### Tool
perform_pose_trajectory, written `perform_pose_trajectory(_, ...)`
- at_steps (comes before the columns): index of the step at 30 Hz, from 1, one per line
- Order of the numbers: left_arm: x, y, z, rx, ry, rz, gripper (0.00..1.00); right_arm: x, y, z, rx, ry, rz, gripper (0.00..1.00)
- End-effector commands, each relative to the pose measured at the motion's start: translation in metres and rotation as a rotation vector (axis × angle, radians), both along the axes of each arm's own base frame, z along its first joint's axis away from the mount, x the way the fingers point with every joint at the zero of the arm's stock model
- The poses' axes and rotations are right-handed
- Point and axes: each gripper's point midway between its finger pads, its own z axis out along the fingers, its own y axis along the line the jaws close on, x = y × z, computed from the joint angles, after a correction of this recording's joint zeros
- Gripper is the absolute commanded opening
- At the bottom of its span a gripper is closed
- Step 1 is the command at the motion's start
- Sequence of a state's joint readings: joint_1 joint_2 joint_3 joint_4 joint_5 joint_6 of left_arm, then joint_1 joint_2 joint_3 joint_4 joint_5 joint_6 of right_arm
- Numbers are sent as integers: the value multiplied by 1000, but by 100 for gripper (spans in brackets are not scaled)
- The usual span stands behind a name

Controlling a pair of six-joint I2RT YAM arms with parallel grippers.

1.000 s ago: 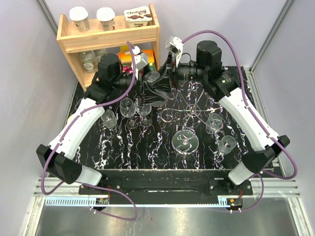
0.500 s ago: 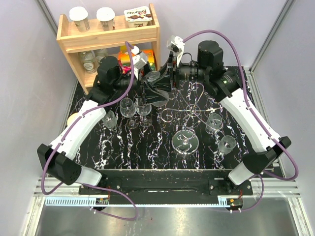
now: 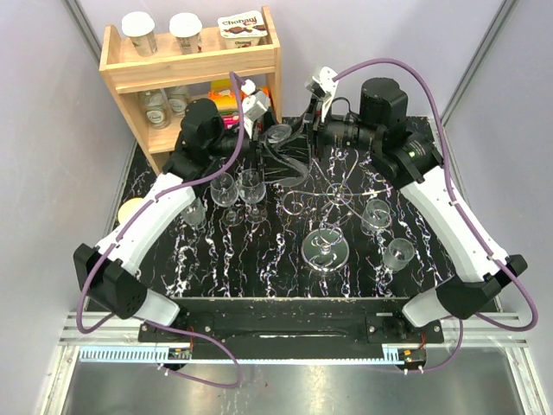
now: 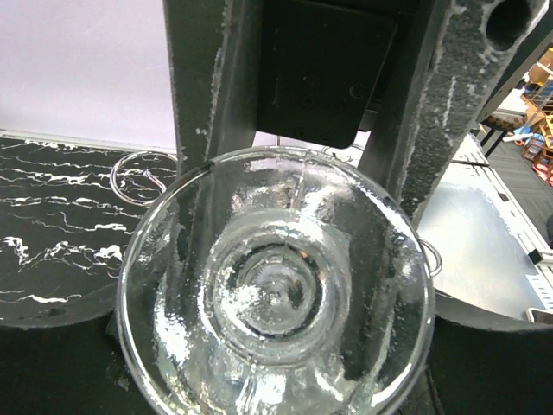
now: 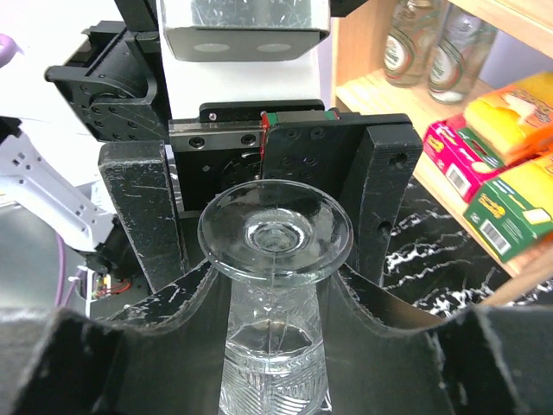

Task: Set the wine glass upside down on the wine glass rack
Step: Adjust the wine glass.

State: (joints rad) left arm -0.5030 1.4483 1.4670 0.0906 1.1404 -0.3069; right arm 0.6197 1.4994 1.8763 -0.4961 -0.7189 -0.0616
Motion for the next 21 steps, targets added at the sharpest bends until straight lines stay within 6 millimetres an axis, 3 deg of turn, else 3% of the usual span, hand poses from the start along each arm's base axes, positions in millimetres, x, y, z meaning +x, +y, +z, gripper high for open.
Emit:
perform_pose_trajectory(1,5,-9,19,-27,22,11,20,-15,-9,3,-24,-127,13,0)
perform_pose_trajectory(8,5,-25,12,-21,43,-7,27,-16,-38,2,-34,-152,-60,0)
perform_pose_trajectory(14,6,-33,7,-6,48,-16,28,-16,-55,-14,-55,-145,-97,0)
perform_pose_trajectory(21,5,-38,5,-1,51,-20,36,-20,-68,-6,-35,-173,-129,0)
